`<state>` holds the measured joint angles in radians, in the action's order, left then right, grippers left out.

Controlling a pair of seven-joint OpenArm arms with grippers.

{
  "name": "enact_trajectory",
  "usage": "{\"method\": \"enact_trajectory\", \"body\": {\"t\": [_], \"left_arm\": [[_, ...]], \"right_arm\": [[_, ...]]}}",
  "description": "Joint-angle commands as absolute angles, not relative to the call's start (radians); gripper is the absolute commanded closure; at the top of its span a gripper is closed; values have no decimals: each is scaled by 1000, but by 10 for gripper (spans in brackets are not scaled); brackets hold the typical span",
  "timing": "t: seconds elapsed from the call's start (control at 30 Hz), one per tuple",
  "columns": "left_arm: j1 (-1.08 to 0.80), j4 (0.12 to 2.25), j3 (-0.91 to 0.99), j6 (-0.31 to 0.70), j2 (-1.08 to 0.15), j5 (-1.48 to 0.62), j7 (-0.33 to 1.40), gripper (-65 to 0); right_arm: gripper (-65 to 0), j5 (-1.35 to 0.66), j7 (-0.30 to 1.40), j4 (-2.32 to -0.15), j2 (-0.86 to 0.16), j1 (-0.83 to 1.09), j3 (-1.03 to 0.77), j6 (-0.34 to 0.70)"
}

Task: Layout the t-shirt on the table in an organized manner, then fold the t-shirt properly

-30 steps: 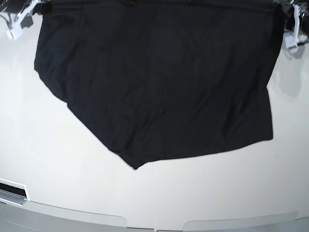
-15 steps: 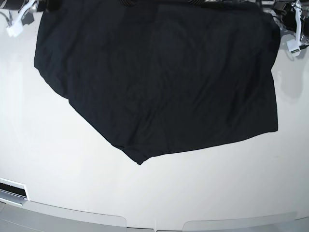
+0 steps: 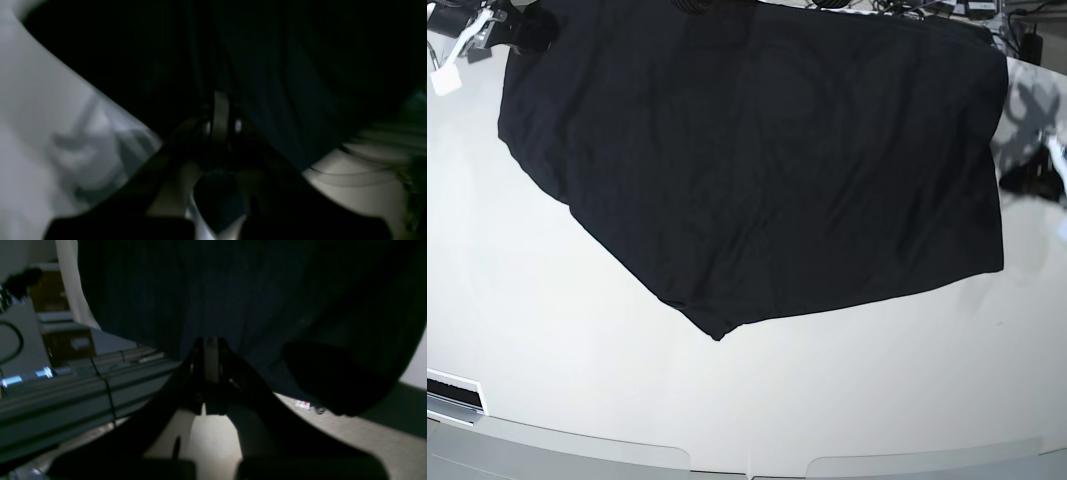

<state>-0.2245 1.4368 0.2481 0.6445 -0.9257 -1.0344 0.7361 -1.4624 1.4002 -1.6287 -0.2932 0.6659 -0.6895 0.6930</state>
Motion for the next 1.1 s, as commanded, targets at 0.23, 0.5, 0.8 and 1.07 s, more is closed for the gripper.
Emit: {"method": "enact_trajectory", "body": {"t": [0.23,0.5,0.8,1.07], "left_arm": [[-95,1347,149,546,-842,-765,567,0],[47,1110,-22,549,-778,-558,450,0],[226,902,-52,547,-772,-467,310,0],[360,781,-52,593,-727,-626,423,0]], "right_arm": [[0,-1484,1396,-1644,-308,593,-698,698],[0,-1484,1396,-1644,-307,537,-698,698],[0,-1484,1396,-1644,-308,537,-699,698],[0,-1484,1396,-1644,-308,504,-699,698]]}}
